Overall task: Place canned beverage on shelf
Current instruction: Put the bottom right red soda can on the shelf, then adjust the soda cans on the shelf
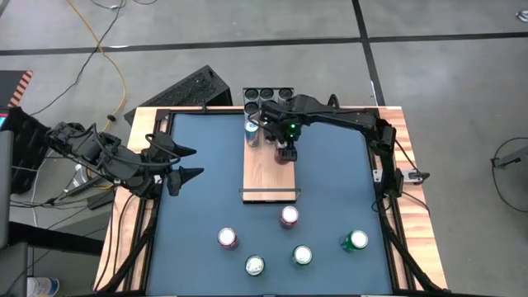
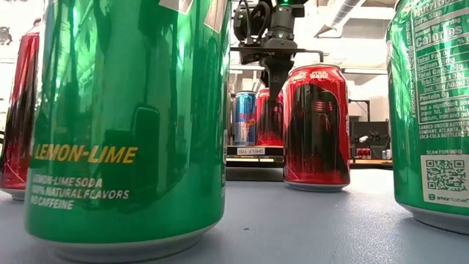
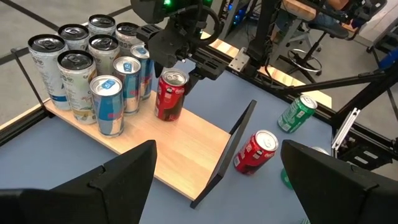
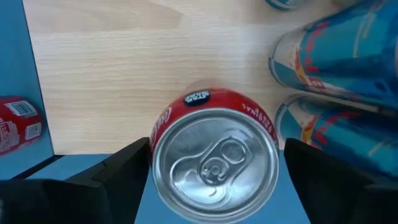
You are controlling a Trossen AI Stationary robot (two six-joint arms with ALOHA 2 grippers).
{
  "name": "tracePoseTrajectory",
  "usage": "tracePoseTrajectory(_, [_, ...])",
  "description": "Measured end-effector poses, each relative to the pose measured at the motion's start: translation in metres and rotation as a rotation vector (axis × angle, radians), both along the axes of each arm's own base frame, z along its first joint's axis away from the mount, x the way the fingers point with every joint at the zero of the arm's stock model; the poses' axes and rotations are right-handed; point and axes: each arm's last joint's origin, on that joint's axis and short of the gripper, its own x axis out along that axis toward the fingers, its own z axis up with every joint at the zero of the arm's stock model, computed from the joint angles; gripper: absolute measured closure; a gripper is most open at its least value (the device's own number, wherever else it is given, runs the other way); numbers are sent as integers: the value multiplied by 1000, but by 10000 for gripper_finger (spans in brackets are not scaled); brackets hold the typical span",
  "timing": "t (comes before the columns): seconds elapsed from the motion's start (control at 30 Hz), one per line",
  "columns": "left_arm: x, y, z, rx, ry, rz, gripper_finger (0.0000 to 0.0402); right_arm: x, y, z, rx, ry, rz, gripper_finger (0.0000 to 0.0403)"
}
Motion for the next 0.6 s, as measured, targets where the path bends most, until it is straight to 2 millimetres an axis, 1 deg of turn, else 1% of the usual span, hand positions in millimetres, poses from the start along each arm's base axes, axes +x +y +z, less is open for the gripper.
tracePoseTrajectory(0.13, [0,0,0,0,0,-1,72,0,3,0,-1,5,-4,43])
tracePoseTrajectory(0.23, [0,0,0,1,0,0,72,-2,6,7,-3,-4,-10,44])
tracePoseTrajectory(0.33, [0,0,0,1,0,-1,72,-7,7,22,-17,-8,-10,47])
tracePoseTrajectory(0.43, [0,0,0,1,0,0,72,-13,6,37,-71,11,0,51])
tracePoseTrajectory(0.5, [0,0,0,0,0,0,72,-16,1,49,-131,-12,-14,57])
tracePoseTrajectory(0.6, [0,0,0,-9,-3,3,72,-28,-14,69,-189,-109,-33,75])
